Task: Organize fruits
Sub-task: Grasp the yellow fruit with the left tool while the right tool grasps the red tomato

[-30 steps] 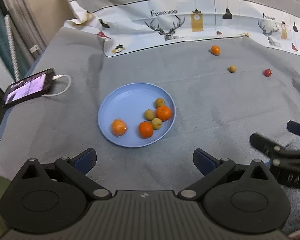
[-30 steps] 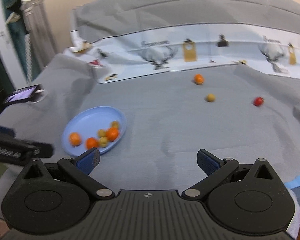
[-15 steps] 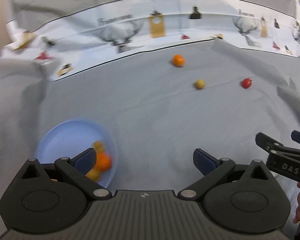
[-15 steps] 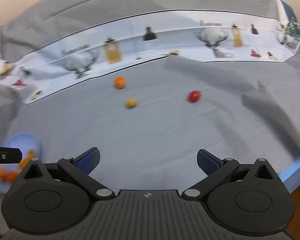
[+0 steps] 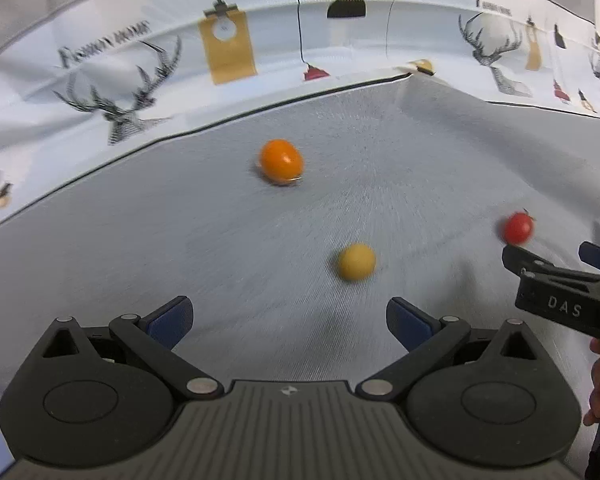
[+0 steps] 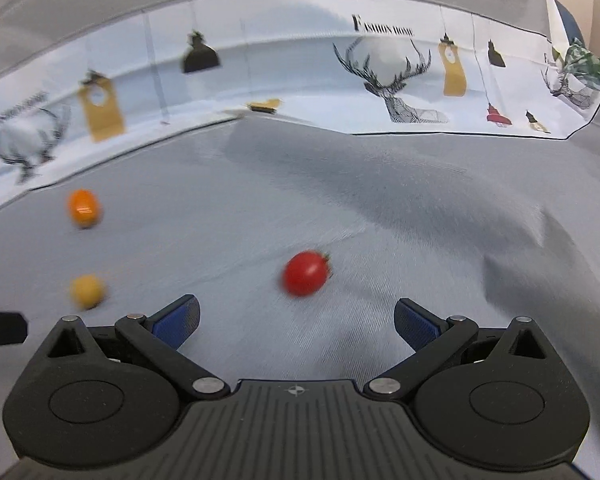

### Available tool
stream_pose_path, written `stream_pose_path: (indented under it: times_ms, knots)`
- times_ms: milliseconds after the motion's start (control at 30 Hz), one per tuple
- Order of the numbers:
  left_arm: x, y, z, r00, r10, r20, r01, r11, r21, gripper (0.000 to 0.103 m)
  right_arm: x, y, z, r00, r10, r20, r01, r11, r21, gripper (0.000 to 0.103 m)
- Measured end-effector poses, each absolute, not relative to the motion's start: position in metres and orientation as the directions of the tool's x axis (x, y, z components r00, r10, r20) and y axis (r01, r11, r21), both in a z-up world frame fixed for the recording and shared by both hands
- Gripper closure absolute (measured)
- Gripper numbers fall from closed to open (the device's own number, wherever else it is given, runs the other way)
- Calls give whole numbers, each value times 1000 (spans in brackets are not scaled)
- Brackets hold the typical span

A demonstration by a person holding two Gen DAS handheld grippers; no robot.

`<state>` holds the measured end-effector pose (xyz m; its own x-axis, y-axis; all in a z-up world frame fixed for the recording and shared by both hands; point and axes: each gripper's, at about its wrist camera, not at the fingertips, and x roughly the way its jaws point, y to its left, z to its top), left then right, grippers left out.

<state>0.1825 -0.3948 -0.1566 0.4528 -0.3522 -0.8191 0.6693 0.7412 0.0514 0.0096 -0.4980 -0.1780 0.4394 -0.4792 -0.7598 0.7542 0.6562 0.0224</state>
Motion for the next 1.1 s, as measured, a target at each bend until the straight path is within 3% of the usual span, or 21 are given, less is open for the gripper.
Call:
stream_pose_path:
  times_ms: [200,267,500,833,867,900,933,967,1000,1033,1067,1100]
  knots:
    - [206,-436,-200,422,-349,-837,675,737,33,0,29,-534,-225,425,-505,-751,763,646,-4,0]
    - [201,-437,-202,494,-383,-780,659,750,48,0,29,-527,-230,439,-546,-713,760,650,-30,1]
    - [188,-424,-212,564,-445,-696,652,757,44,0,27,-529,-230,444,-539,-716,764,645,-12,0]
    - [189,-429,-205,544,-403,-736,652,755,68,2,30,-527,-230,422,-554,-718,775,631,-31,1]
    - [186,-429,-203,541,-406,-736,658,750,71,5,31,-527,-230,420,-555,-718,775,631,-34,1]
    - [182,-429,-202,530,-426,-734,681,729,68,17,31,-526,-230,418,-555,-719,775,631,-37,1]
    - [178,-429,-200,514,-454,-728,710,702,63,35,31,-526,-230,418,-555,-719,775,631,-37,1]
    - [173,-429,-200,508,-474,-719,732,678,70,45,32,-526,-230,415,-557,-719,777,629,-39,1]
    - [169,-430,-199,498,-490,-715,754,652,78,65,33,-526,-229,411,-558,-721,778,627,-42,2]
    - [167,-432,-199,479,-506,-717,778,624,79,74,32,-525,-229,418,-554,-720,776,630,-35,10]
    - [165,-432,-200,468,-514,-719,787,612,75,74,32,-523,-227,431,-553,-713,769,638,-30,32]
    - [164,-433,-199,462,-515,-722,790,609,71,74,32,-520,-225,437,-564,-700,762,646,-45,47]
